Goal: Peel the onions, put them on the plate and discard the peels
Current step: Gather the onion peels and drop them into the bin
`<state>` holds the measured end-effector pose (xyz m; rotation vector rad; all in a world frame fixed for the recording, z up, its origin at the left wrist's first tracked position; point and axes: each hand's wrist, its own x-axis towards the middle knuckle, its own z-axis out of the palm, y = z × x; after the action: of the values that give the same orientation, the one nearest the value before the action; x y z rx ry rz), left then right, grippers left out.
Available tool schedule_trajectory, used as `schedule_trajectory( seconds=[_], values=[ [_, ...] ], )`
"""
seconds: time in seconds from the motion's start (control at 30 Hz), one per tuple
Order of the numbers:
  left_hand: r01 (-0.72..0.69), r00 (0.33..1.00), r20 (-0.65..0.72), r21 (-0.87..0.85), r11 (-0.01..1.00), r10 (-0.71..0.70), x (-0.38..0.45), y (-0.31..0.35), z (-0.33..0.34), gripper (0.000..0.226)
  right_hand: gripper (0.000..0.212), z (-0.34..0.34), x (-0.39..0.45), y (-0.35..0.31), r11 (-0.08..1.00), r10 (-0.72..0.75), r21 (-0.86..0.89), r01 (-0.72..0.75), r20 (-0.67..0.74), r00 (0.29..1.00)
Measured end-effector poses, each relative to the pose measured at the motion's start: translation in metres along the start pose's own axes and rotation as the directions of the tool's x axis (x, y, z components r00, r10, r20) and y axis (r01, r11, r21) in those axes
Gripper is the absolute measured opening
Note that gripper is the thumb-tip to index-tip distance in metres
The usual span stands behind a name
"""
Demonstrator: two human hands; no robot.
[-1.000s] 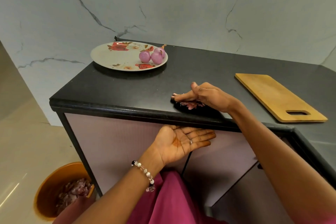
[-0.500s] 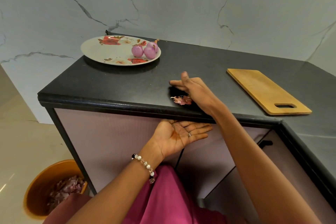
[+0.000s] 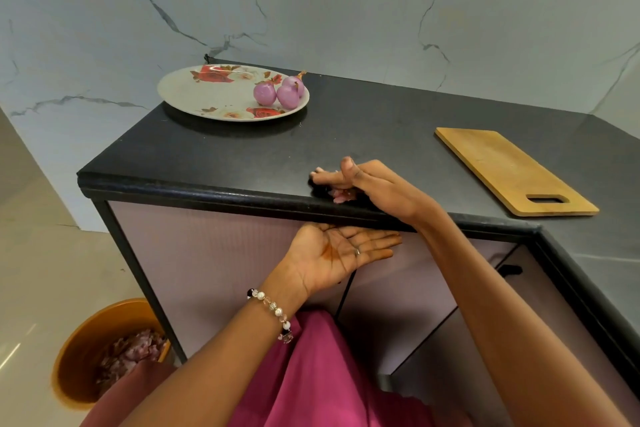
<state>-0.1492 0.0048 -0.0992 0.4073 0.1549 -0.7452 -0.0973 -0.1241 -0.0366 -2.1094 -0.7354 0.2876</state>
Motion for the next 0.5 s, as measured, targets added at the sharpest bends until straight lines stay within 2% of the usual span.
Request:
schedule_trajectory(
  seconds=[0.1, 0.2, 0.3, 0.37, 0.43, 0.5],
  values=[
    [0.0, 1.0, 0.022, -0.026, 1.0, 0.0, -0.001, 0.0, 0.001, 0.068, 0.058, 0.004, -0.016, -0.001, 0.995, -0.048, 0.085, 0.045, 0.032, 0.998],
    [0.002, 1.0, 0.013, -0.034, 0.999, -0.001, -0.003, 0.001, 0.003, 0.068, 0.064, 0.006, -0.025, -0.002, 0.955, -0.084, 0.289, 0.066, 0.051, 0.995],
    [0.034, 0.999, -0.003, -0.08, 0.996, -0.034, -0.002, 0.002, 0.002, 0.063, 0.068, 0.003, -0.027, -0.003, 0.889, -0.119, 0.443, 0.119, -0.029, 0.993],
    [0.049, 0.999, -0.009, -0.108, 0.993, -0.05, -0.003, 0.002, 0.002, 0.061, 0.067, -0.004, -0.023, -0.002, 0.896, -0.086, 0.419, 0.148, -0.162, 0.983],
    [0.038, 0.999, -0.019, -0.125, 0.991, -0.04, -0.004, 0.002, 0.004, 0.06, 0.064, -0.009, -0.016, -0.002, 0.956, -0.021, 0.277, 0.098, -0.267, 0.964],
    [0.023, 0.999, -0.031, -0.135, 0.991, -0.027, -0.003, 0.001, 0.006, 0.06, 0.058, -0.007, -0.009, -0.002, 0.995, 0.027, 0.101, 0.0, -0.263, 0.965]
  ],
)
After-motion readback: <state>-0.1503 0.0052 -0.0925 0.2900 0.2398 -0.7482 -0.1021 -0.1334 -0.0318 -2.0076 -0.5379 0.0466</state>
